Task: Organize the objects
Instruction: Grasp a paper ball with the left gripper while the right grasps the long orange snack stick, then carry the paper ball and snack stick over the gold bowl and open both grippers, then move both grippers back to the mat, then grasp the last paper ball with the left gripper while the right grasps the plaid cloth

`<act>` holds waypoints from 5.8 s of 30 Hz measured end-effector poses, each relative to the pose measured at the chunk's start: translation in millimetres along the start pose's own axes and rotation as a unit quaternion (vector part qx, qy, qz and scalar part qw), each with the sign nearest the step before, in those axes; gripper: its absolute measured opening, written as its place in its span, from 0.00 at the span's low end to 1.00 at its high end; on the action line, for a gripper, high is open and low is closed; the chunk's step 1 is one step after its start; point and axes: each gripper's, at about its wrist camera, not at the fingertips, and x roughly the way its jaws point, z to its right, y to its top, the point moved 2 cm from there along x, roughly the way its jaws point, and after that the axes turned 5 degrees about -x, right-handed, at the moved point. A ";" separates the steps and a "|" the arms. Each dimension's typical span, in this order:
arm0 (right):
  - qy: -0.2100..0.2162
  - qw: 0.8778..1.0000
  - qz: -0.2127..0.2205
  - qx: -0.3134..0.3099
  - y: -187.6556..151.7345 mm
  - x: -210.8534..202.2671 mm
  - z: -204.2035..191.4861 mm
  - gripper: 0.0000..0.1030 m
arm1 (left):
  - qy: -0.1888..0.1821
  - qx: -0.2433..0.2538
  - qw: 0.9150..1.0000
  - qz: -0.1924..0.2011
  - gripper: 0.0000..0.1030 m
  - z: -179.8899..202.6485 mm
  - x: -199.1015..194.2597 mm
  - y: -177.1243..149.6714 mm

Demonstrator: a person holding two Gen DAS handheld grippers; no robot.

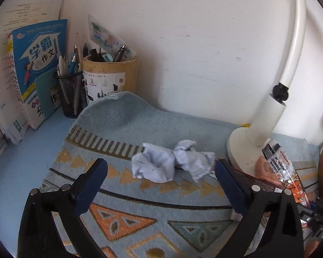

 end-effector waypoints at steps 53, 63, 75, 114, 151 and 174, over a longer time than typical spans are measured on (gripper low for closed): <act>-0.077 0.966 0.177 0.174 -23.8 -190.5 77.6 0.16 | -0.194 0.039 0.980 0.004 0.44 138.0 -66.6 -18.5; -0.221 0.909 0.204 0.287 -78.9 -294.1 159.6 0.16 | -0.327 0.148 0.932 -0.054 0.44 320.2 -101.3 -70.4; -0.246 0.900 0.185 0.307 -100.3 -316.5 188.1 0.16 | -0.350 0.251 0.898 -0.089 0.45 414.7 -122.5 -140.5; -0.208 0.944 0.179 0.186 2.9 -245.3 85.3 1.00 | -0.256 0.162 0.947 -0.109 0.99 305.1 -101.4 -76.9; -0.148 0.980 -0.122 -0.052 -14.3 86.4 -91.2 1.00 | 0.055 0.035 0.990 -0.128 1.00 32.3 76.6 -1.9; -0.134 0.984 -0.099 -0.065 -8.5 89.1 -82.5 0.62 | 0.035 0.034 0.991 -0.126 0.97 51.5 67.1 12.5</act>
